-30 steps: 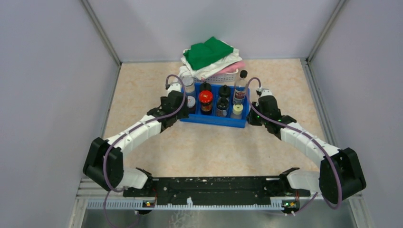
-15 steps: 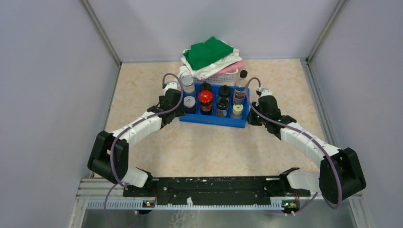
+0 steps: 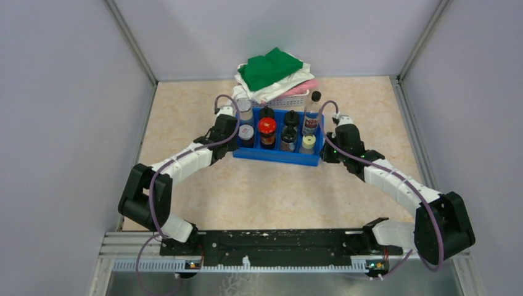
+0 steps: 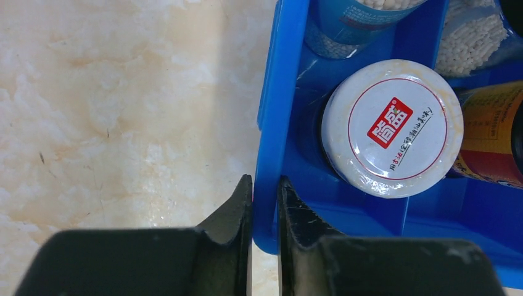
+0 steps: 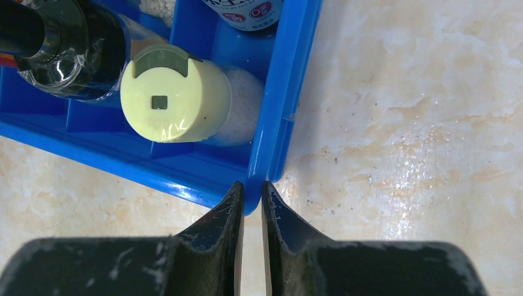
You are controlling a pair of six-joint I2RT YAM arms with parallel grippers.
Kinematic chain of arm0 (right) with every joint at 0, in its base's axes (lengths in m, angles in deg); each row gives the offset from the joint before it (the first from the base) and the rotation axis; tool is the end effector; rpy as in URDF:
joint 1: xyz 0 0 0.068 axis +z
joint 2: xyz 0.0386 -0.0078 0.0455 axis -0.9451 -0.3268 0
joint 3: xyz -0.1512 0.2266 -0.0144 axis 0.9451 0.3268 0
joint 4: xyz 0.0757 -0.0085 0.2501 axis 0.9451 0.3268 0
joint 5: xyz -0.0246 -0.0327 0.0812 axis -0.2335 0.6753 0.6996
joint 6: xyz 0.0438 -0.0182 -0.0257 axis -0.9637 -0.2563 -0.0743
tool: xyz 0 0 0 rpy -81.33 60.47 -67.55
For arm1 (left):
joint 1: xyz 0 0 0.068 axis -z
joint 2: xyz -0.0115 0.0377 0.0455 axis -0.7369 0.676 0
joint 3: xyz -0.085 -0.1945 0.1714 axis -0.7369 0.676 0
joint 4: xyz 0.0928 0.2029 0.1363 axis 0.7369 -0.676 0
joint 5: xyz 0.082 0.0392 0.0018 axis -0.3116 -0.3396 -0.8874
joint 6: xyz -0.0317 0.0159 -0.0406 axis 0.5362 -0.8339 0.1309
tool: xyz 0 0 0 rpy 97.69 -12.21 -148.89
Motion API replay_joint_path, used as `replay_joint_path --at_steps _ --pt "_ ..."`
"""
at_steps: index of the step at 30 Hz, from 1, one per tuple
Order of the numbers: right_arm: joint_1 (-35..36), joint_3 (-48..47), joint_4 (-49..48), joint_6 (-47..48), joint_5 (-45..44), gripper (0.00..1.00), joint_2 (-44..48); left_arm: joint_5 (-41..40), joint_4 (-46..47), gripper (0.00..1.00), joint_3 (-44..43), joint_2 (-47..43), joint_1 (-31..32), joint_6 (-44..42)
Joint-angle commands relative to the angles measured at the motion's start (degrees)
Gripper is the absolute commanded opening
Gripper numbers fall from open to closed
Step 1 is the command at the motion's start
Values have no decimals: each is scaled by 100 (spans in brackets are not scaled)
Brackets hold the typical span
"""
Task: Organize the condiment bottles
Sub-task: Move the storage box to the center of the board.
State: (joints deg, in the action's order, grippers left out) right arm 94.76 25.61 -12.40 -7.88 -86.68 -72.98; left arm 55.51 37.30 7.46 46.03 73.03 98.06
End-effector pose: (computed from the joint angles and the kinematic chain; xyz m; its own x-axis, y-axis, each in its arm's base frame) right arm 0.2337 0.1014 0.2202 -0.6949 0.1386 -0.7056 -0.0964 0.9544 0.2824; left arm 0.2914 -0.1272 0.2131 -0.6553 -0.0852 -0.7505 -0.0422 0.9962 -0.0762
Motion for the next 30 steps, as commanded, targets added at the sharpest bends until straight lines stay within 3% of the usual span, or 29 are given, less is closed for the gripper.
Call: replay_joint_path --at_steps 1,12,30 --pt "-19 180 163 166 -131 12 -138 114 -179 11 -80 131 -29 37" --pt "-26 225 265 158 -95 3 -36 322 -474 8 277 -310 -29 239" --pt "38 546 584 -11 -112 0 486 690 -617 9 957 -1129 27 511"
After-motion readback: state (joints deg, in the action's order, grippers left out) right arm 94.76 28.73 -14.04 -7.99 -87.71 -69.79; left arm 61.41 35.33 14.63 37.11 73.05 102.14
